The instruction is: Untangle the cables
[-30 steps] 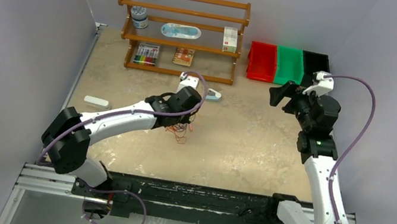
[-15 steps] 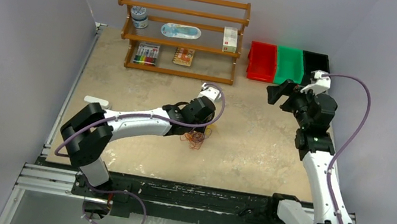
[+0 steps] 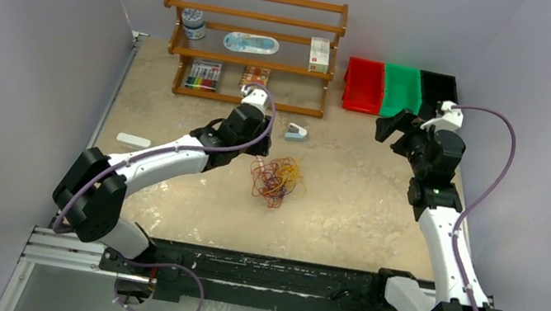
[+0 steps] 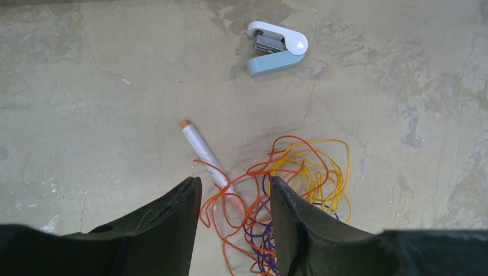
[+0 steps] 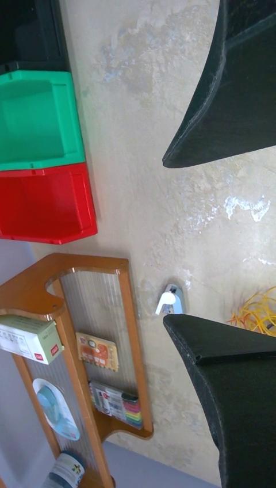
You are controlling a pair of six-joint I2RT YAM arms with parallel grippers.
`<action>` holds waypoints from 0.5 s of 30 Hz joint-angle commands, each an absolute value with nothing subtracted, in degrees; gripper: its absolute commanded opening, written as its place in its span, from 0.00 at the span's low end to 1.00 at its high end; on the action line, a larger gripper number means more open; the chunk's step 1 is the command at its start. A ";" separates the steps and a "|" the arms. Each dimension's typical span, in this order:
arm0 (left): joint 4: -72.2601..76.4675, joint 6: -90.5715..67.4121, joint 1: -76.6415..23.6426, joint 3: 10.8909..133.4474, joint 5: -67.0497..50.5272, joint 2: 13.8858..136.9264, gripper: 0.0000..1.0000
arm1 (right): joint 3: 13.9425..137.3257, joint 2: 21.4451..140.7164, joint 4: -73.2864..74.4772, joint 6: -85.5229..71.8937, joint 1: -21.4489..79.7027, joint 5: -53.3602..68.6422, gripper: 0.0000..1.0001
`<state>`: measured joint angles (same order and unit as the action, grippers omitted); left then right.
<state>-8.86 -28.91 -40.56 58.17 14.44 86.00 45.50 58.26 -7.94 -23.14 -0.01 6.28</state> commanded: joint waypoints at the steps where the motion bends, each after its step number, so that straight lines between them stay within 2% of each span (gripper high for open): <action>1: -5.91 -33.55 -37.78 55.08 11.29 83.34 0.46 | 47.83 60.24 -7.07 -19.38 0.00 11.02 0.98; 9: 4.77 -35.31 -36.84 45.46 7.74 81.38 0.45 | 47.14 63.24 -8.10 -15.18 0.00 19.79 0.96; 15: 8.68 -33.38 -36.79 43.07 5.34 82.95 0.44 | 47.12 66.05 -7.89 -14.43 0.09 22.50 0.95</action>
<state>1.23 -33.87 -36.97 43.59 7.75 83.48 45.65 65.56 -6.83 -16.23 -0.01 18.63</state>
